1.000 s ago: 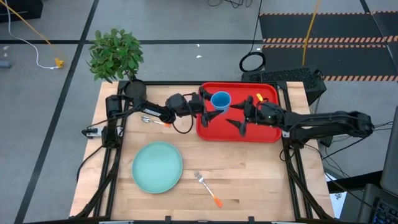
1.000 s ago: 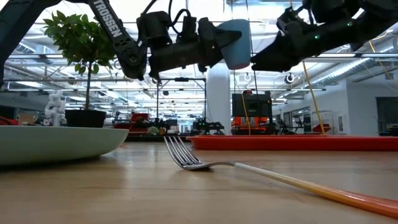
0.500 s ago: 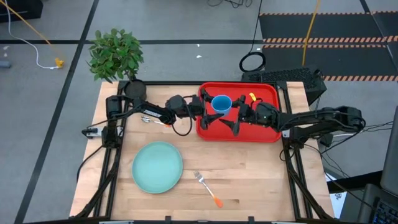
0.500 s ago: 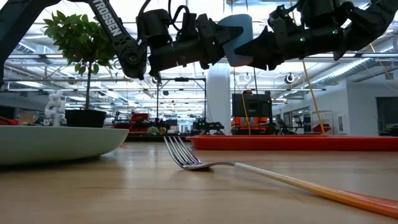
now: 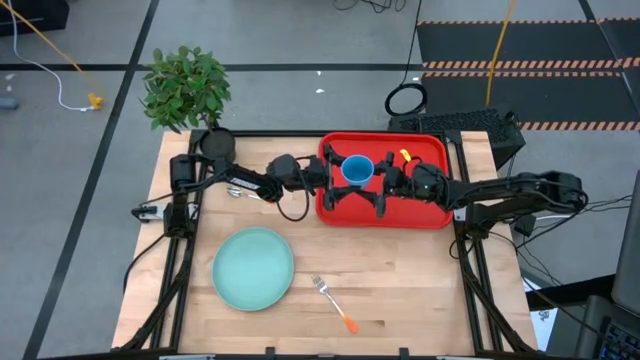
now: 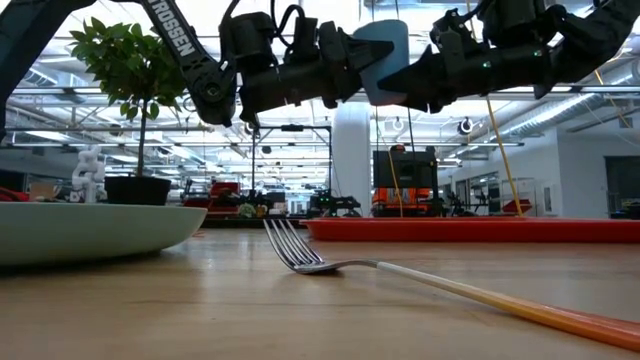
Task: Pick and place plate/cup/fork/spoon on tray
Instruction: Put the blue cup on the red tray
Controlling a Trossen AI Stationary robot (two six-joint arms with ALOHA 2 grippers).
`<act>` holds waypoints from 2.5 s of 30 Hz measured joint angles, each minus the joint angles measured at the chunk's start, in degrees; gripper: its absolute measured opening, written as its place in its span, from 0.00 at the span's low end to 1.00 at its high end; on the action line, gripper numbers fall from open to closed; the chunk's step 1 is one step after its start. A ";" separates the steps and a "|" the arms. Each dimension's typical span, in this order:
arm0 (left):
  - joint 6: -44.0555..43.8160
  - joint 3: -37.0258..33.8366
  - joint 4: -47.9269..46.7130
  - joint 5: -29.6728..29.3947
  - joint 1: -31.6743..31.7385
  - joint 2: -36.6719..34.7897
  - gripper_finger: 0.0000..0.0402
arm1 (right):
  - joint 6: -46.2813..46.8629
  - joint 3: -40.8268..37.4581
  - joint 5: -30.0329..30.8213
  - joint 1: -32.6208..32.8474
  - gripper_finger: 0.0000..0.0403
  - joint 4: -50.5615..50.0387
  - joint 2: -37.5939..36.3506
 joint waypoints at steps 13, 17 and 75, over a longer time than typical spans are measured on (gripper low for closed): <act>3.11 -0.14 -10.62 0.12 3.09 -1.30 0.98 | 0.02 0.02 6.40 0.00 0.69 -20.96 -14.32; 12.38 -0.13 -26.26 -3.46 4.19 -7.99 0.96 | -0.03 0.02 12.14 0.00 0.70 -30.26 -18.22; 43.63 0.58 -50.17 -16.16 -6.81 -11.99 0.23 | -2.36 3.28 1.46 -1.51 0.69 -33.74 -1.48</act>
